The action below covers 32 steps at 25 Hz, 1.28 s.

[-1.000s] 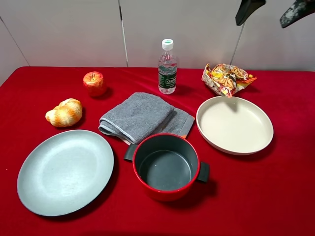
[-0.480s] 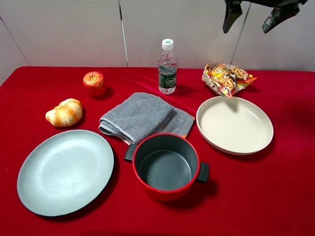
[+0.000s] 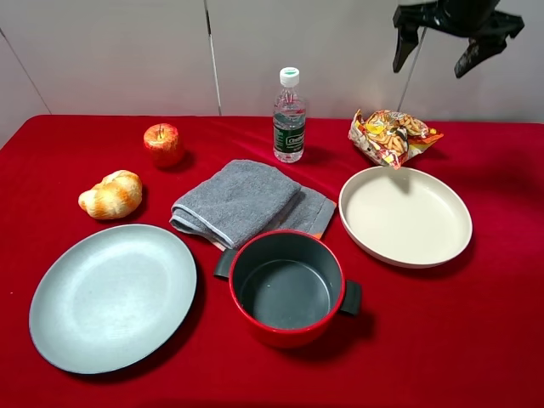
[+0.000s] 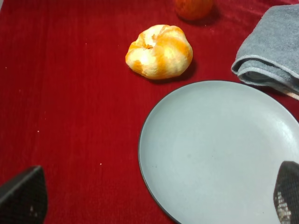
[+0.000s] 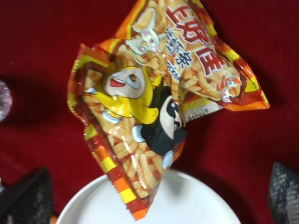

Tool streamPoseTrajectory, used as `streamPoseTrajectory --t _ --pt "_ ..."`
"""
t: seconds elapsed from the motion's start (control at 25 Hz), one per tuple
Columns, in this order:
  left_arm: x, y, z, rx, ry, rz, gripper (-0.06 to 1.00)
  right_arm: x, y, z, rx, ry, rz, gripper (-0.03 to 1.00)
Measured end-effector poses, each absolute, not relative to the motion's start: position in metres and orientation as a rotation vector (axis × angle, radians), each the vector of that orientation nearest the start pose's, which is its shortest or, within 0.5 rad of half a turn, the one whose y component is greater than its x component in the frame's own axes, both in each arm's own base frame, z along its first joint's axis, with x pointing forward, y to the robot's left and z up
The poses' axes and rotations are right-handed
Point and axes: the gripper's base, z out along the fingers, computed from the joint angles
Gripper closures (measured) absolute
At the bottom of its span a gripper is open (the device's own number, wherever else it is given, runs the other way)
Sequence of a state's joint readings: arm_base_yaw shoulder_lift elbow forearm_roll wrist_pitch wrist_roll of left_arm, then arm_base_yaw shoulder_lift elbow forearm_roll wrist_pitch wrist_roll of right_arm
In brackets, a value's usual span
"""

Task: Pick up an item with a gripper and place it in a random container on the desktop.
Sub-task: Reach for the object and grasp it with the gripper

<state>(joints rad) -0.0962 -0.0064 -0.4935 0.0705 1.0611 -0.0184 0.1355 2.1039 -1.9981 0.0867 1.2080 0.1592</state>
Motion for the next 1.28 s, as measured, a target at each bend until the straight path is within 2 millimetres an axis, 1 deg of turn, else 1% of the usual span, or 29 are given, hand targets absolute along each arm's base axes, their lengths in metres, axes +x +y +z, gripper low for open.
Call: streamPoseTrajectory --t 0.2,0.32,0.48,0.68,0.92,1.28 --pt "-0.005 0.006 0.276 0.076 2.041 0.013 -0.01 0.465 0.058 0.255 0.115 2.833 0.214 0.27" --pt "-0.005 0.006 0.276 0.076 2.041 0.013 -0.01 0.471 0.053 0.245 0.146 2.826 0.240 0.27" --pt "-0.005 0.006 0.276 0.076 2.041 0.013 -0.01 0.478 0.052 0.233 0.164 2.820 0.255 0.27" --pt "-0.005 0.006 0.276 0.076 2.041 0.013 -0.01 0.487 0.053 0.207 0.187 2.833 0.262 0.27" --pt "-0.005 0.006 0.276 0.076 2.041 0.013 -0.01 0.495 0.054 0.181 0.198 2.853 0.259 0.27" --pt "-0.005 0.006 0.276 0.076 2.041 0.013 -0.01 0.500 0.054 0.155 0.210 2.879 0.256 0.27"
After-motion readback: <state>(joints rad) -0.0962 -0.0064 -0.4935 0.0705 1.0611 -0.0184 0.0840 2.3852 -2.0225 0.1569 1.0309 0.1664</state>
